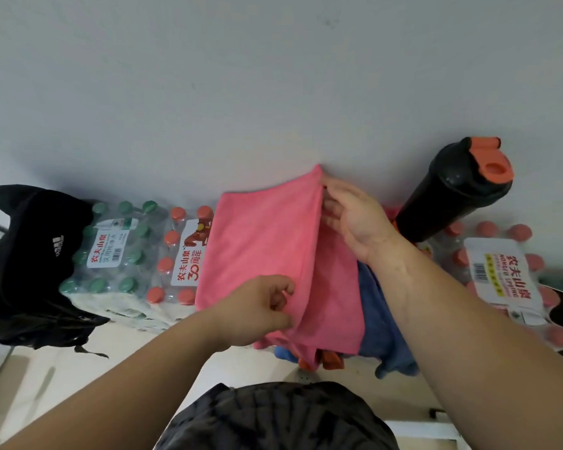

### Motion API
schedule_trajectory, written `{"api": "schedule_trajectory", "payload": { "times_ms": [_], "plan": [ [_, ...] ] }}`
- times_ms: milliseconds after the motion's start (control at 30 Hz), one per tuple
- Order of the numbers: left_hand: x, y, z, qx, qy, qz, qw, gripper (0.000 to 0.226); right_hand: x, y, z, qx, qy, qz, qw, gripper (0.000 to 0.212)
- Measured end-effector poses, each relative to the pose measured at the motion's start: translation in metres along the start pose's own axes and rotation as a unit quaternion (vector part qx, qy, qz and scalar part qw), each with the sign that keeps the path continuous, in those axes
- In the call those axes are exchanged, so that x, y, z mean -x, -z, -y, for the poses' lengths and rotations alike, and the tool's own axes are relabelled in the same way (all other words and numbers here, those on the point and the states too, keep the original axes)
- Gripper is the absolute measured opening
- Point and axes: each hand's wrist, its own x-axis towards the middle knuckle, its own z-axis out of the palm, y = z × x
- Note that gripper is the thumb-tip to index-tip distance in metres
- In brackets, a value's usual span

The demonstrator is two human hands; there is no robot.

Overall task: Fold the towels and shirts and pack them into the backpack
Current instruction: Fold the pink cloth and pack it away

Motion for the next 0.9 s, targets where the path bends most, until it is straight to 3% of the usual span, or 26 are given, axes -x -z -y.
{"api": "schedule_trajectory", "payload": {
  "times_ms": [67,133,200,333,467,533,600,700,800,900],
  "plan": [
    [-0.005,-0.004,-0.002,-0.014,0.026,0.03,0.999,0.022,0.001,0.012,-0.005,0.104,-0.024,-0.019,0.994,0.021],
    [-0.007,-0.003,-0.002,-0.029,0.059,0.051,0.996,0.023,0.001,0.019,-0.016,0.215,-0.018,-0.036,0.976,0.041],
    [-0.007,0.004,0.002,-0.053,0.068,0.012,0.996,0.018,0.002,0.019,-0.021,0.309,0.032,-0.055,0.949,0.049],
    [0.006,0.025,0.026,-0.071,0.096,-0.133,0.984,0.008,0.008,0.003,-0.025,0.514,0.117,-0.064,0.847,0.042],
    [0.025,0.045,0.067,-0.101,0.171,-0.337,0.921,0.012,0.009,-0.03,-0.038,0.603,0.161,0.028,0.781,0.047],
    [0.035,0.048,0.082,-0.085,0.195,-0.387,0.897,0.013,0.005,-0.051,-0.045,0.649,0.151,0.089,0.74,0.049],
    [0.042,0.048,0.092,-0.071,0.222,-0.394,0.889,0.021,0.0,-0.076,-0.052,0.668,0.14,0.152,0.715,0.052],
    [0.046,0.045,0.107,-0.054,0.267,-0.366,0.89,0.033,-0.011,-0.114,-0.061,0.655,0.128,0.228,0.709,0.052],
    [0.043,0.042,0.112,-0.006,0.279,-0.338,0.899,0.033,-0.023,-0.143,-0.064,0.655,0.121,0.251,0.702,0.052],
    [0.041,0.039,0.112,0.087,0.266,-0.359,0.89,0.023,-0.033,-0.16,-0.066,0.677,0.105,0.254,0.683,0.054]
  ]
}}
